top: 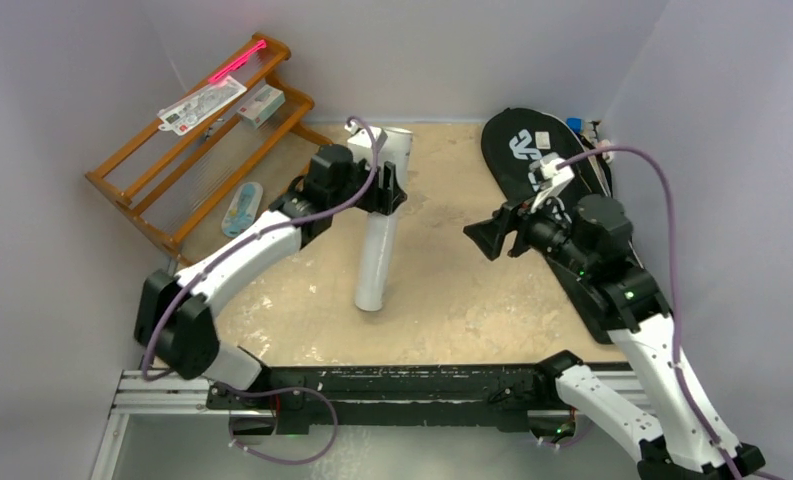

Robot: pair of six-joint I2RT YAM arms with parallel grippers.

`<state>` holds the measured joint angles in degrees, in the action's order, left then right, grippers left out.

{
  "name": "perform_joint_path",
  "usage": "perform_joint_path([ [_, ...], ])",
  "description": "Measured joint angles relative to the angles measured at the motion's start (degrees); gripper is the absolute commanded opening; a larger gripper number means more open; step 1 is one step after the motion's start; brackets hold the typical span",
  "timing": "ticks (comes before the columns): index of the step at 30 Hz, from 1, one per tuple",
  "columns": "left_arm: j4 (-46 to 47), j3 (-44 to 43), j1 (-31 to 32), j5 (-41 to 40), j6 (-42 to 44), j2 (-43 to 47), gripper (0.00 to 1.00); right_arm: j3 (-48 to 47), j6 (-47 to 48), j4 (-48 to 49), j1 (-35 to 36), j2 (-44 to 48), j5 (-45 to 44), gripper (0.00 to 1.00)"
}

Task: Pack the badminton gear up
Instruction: Place the shuttle tube at the center of the board.

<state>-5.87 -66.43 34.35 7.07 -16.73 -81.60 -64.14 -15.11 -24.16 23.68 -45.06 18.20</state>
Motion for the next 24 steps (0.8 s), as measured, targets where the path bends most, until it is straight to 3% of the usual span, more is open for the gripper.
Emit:
perform_joint_path([
  [11, -9.5, -19.7, -10.6, 17.8, -16.2, -27.9, 0.54, 16.3, -3.0, 5.8, 0.0, 2.1, -4.0, 0.78],
  [20, -12.4, -29.3, -12.2, 23.7, -21.0, -41.6, 0.6, 22.3, -5.0, 9.0, 0.0, 4.3, -8.7, 0.78],
  [24, -13.2, -33.8, -12.2, 25.3, -21.7, -46.7, 0.75, 24.0, -5.2, 10.8, 0.0, 5.7, -11.3, 0.86],
])
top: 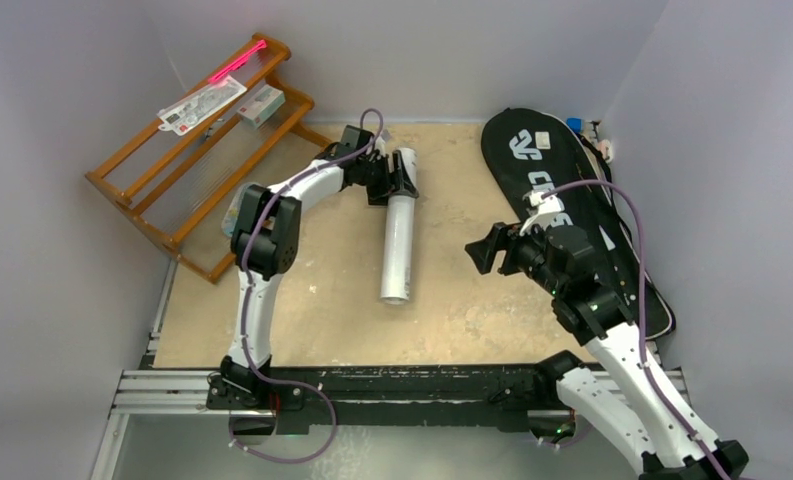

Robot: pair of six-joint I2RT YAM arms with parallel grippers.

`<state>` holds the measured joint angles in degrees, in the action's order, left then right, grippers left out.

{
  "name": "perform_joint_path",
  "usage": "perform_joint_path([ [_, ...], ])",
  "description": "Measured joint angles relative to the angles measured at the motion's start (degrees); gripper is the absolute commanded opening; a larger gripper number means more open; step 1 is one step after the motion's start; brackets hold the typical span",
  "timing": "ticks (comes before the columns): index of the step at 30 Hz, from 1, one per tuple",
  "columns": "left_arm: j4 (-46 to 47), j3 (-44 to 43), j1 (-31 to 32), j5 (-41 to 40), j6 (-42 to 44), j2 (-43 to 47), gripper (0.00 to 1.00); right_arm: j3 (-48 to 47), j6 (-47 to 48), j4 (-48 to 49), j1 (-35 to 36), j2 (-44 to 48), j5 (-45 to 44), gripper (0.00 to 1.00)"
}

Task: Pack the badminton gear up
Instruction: Place the shuttle tube at the center of the board, then reset both arms

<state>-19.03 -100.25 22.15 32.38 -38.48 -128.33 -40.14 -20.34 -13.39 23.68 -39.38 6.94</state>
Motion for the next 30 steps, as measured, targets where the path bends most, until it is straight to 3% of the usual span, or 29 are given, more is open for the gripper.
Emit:
perform_joint_path([
  [3, -0.9, -2.0, 0.0, -0.3, 0.1, -2.6, 0.79, 1.2, 0.0, 0.9, 0.0, 0.5, -1.5, 0.98],
  [12, -3.9, 1.2, -0.1, -7.4, 3.5, 2.3, 0.85, 8.4, 1.3, 4.7, 0.0, 5.4, -10.3, 0.99],
  [21, 12.3, 30.5, 0.0, -16.7, 7.2, 35.1, 0.88, 10.4, 6.4, 11.9, 0.0, 5.7, -15.9, 0.99],
  [30, 33.0, 62.1, 2.5, -35.2, 21.1, 59.5, 0.89, 26.6, 18.1, 35.5, 0.0, 3.4, -12.6, 0.92],
])
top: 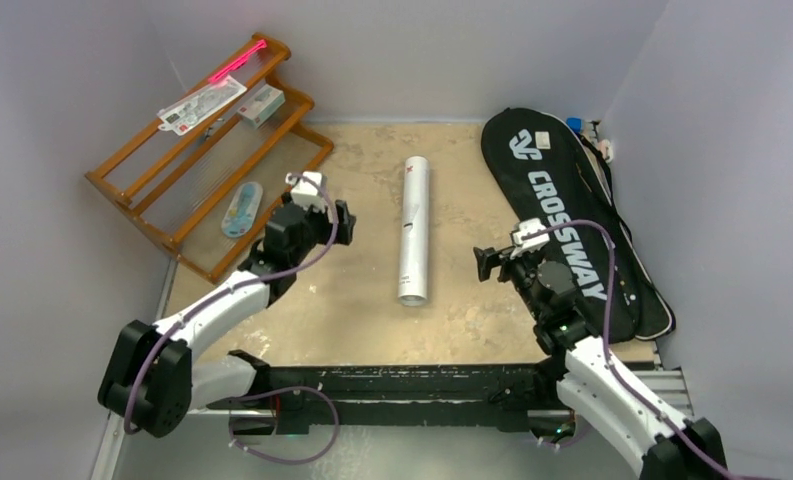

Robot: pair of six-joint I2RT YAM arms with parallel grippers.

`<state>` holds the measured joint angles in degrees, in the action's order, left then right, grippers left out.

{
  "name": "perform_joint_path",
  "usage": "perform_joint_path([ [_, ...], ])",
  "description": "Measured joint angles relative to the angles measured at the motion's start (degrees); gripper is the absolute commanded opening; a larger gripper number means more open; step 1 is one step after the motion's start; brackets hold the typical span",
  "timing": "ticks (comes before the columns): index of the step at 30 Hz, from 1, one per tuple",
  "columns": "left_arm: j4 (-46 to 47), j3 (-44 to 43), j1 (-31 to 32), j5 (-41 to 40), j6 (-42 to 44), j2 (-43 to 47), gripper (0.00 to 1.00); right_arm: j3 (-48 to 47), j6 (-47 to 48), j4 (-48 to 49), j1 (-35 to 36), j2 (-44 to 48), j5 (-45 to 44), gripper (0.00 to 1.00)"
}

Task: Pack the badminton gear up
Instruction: Reset both arms

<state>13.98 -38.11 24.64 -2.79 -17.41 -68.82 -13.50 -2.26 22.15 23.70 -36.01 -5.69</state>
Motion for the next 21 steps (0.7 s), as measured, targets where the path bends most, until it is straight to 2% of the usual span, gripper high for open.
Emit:
perform_joint_path([
  [3, 4.7, 7.5, 0.1, -5.5, 5.1, 2.3, 0.94, 0.7, 4.6, 7.2, 0.0, -6.8, 0.6, 0.95],
  [6, 7.8, 11.0, -0.7, -9.7, 8.8, 1.8, 0.97, 0.7, 7.2, 15.3, -1.2, -16.0, -0.9, 0.95],
  [11, 16.2, 14.1, -4.5, -14.0, 12.9, 0.8, 1.0, 0.3, 7.9, 26.3, -8.8, -28.8, -2.4, 0.96],
  [14, 22.6, 17.5, -7.9, -14.7, 14.7, 0.3, 1.0, -1.2, 9.0, 30.0, -11.9, -35.9, -3.7, 0.97],
  [18, 28.7, 20.7, -15.5, -13.0, 15.1, -2.8, 1.0, -3.0, 9.1, 33.4, -15.5, -42.0, -3.4, 0.97],
  [21, 34.4, 22.7, -19.8, -10.6, 15.1, -5.9, 1.0, -2.8, 8.0, 39.9, -19.4, -47.6, -2.5, 0.98],
])
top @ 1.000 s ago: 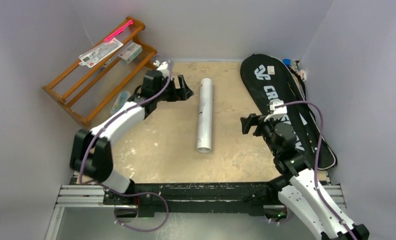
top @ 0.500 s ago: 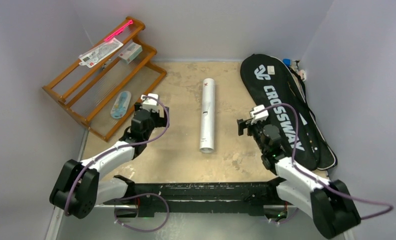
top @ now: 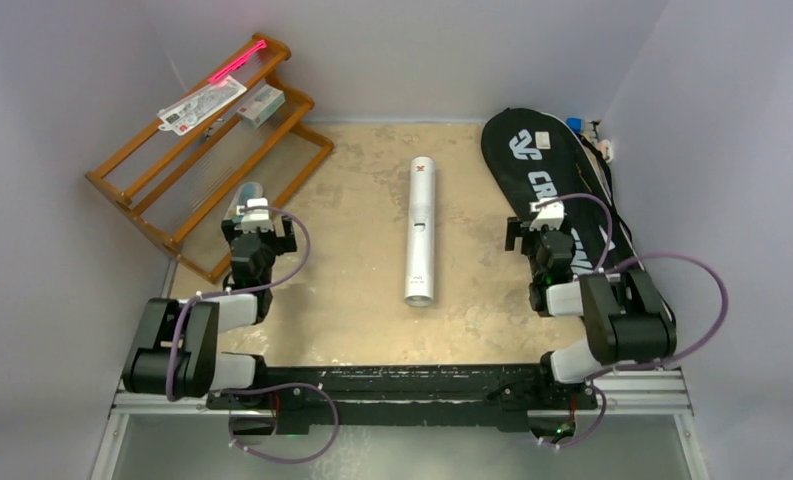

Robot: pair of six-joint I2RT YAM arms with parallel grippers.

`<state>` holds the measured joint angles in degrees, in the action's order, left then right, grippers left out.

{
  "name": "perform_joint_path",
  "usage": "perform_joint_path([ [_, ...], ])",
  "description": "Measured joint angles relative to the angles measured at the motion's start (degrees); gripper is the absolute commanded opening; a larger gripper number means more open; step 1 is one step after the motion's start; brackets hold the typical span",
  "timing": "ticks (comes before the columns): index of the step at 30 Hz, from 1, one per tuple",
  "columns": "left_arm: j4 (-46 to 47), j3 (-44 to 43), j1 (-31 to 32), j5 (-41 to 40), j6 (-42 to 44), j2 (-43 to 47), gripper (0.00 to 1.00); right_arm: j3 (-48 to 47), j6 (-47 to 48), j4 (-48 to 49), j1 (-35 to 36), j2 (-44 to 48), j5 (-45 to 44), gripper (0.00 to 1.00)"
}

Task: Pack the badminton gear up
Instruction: Reset both arms

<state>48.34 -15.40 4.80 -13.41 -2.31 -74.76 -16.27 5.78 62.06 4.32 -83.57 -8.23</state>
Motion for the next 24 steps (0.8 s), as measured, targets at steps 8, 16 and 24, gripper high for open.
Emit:
perform_joint_path([
  [8, 12.4, 1.3, -1.6, 5.3, 0.0, -12.6, 1.0, 0.9, -1.4, 7.6, -1.7, -7.1, 0.3, 0.99],
  [16, 18.5, 1.3, -2.5, 9.0, 0.2, -16.1, 1.0, 0.9, -1.2, 10.0, -1.7, -7.1, 0.9, 0.99],
  [24, 18.1, 0.7, -3.3, 9.5, -0.1, -16.3, 0.97, 0.9, -1.3, 10.1, -1.7, -7.1, 0.9, 0.99],
])
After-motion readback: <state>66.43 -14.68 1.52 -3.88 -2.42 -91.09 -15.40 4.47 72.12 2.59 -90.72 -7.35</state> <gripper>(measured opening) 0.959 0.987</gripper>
